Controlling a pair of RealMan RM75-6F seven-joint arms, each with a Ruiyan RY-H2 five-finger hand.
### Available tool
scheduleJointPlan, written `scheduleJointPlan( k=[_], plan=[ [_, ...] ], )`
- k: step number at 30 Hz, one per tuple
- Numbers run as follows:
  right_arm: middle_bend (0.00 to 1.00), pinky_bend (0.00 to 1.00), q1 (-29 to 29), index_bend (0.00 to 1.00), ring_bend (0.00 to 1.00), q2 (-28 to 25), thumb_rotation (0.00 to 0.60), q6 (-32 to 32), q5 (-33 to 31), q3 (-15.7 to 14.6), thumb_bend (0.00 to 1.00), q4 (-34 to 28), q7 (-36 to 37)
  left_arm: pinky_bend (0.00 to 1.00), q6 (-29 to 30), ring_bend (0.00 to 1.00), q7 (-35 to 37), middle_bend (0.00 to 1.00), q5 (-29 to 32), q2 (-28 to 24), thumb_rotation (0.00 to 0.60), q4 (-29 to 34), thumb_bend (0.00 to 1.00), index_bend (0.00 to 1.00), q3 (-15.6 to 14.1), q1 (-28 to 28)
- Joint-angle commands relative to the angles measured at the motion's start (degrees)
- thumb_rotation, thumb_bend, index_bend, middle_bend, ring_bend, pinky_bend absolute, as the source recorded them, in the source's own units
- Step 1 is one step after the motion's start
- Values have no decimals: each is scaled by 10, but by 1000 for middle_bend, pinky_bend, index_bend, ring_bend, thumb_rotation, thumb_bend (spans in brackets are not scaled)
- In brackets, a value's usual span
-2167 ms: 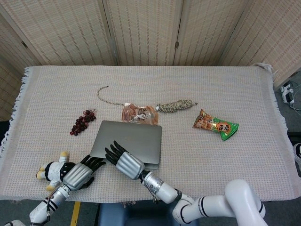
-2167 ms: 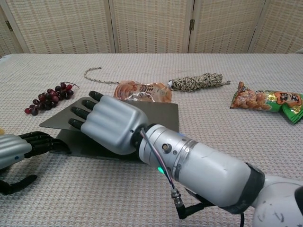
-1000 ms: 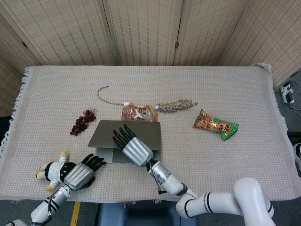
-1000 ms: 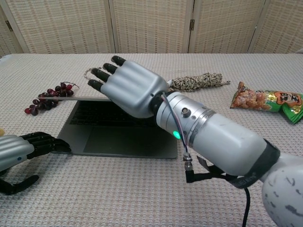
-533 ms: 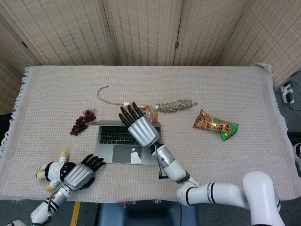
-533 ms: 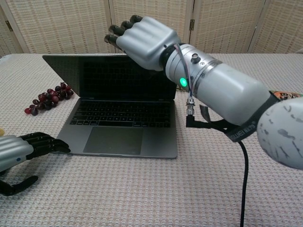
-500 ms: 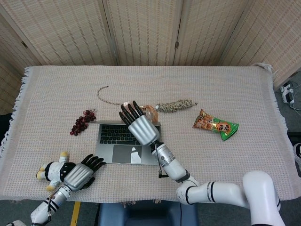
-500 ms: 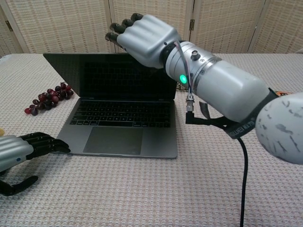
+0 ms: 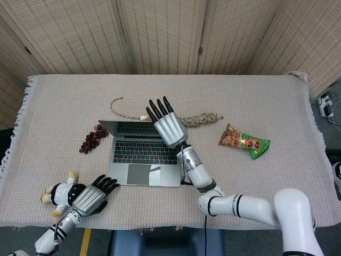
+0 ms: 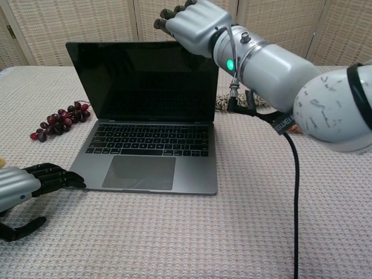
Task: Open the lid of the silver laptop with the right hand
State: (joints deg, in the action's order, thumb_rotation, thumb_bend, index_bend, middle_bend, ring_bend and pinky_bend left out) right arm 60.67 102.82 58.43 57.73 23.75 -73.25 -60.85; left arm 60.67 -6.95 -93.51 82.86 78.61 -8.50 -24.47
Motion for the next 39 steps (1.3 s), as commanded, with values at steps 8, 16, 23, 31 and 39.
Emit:
scheduleJointPlan(
  k=[8,16,23,31,39],
  plan=[
    [0,0,24,0,0,-4,600,3,-47,14,649,50,18,0,-3,88,-2,144,2,0,600,0,599,149,-1,-1],
    [0,0,40,0,0,-2,600,3,-84,19,649,91,21,0,-5,87,-5,144,3,2,600,2,598,149,-1,-2],
    [0,0,58,0,0,7,600,-2,-110,23,649,134,23,0,-4,87,-7,144,4,1,600,4,598,149,0,-2],
    [0,0,67,0,0,9,600,1,-138,24,649,156,20,0,-6,87,-11,144,5,1,600,9,598,149,1,-5],
    [0,0,28,0,0,-51,600,29,-95,3,649,42,77,0,13,87,-12,144,-3,-13,600,28,598,147,1,-1]
  ],
)
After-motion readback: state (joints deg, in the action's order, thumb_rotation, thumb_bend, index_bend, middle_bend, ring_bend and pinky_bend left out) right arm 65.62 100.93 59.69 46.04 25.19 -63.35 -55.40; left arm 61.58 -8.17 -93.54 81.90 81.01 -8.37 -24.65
